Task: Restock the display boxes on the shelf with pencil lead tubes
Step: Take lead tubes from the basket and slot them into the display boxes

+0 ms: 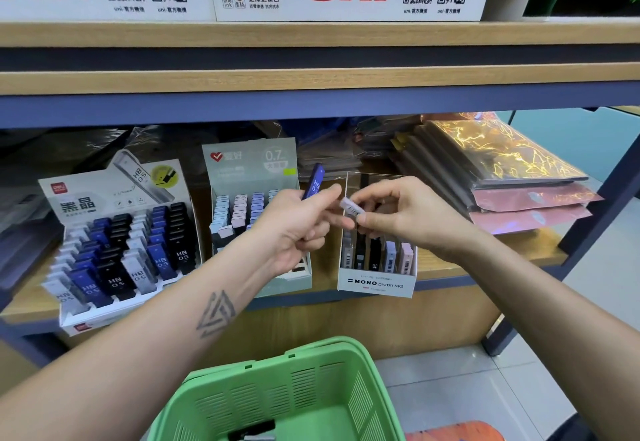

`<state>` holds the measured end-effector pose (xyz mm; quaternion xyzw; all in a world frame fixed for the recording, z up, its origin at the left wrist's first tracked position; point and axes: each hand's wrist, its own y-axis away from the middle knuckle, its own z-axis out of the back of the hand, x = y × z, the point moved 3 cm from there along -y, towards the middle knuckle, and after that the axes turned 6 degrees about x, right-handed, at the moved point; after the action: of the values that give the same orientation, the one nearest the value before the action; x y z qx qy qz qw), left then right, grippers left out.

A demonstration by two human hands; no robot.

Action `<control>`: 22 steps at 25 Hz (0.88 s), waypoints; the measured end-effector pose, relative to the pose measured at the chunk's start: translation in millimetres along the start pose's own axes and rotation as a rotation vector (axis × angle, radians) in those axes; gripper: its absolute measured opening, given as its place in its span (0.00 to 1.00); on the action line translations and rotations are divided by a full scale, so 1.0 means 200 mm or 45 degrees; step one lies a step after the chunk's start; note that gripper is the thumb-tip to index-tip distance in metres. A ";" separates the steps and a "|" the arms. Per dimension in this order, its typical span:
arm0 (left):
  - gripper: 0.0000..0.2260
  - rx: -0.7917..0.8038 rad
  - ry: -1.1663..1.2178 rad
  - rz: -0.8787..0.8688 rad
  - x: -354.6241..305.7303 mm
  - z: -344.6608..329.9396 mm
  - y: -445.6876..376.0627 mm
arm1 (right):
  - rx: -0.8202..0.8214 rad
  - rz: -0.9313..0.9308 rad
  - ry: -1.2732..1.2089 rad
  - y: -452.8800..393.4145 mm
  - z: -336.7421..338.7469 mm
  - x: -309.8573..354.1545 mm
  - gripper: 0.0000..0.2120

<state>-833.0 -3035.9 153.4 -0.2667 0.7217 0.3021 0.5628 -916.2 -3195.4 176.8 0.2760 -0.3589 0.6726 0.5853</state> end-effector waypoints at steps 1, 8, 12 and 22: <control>0.09 0.005 -0.011 -0.006 0.00 0.00 0.00 | -0.014 0.021 0.077 0.00 0.00 0.01 0.09; 0.08 -0.129 -0.182 -0.065 0.00 0.05 0.02 | -0.156 -0.071 -0.238 0.00 0.05 -0.02 0.15; 0.05 -0.092 -0.122 -0.071 0.00 0.04 0.02 | -0.198 -0.017 -0.353 0.00 0.07 -0.02 0.13; 0.05 -0.081 -0.161 0.045 -0.01 0.03 -0.01 | -0.388 0.083 -0.014 -0.07 0.12 0.05 0.08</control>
<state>-827.5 -3032.2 153.6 -0.2522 0.6794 0.3511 0.5930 -905.4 -3208.7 200.4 0.1759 -0.4687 0.6276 0.5962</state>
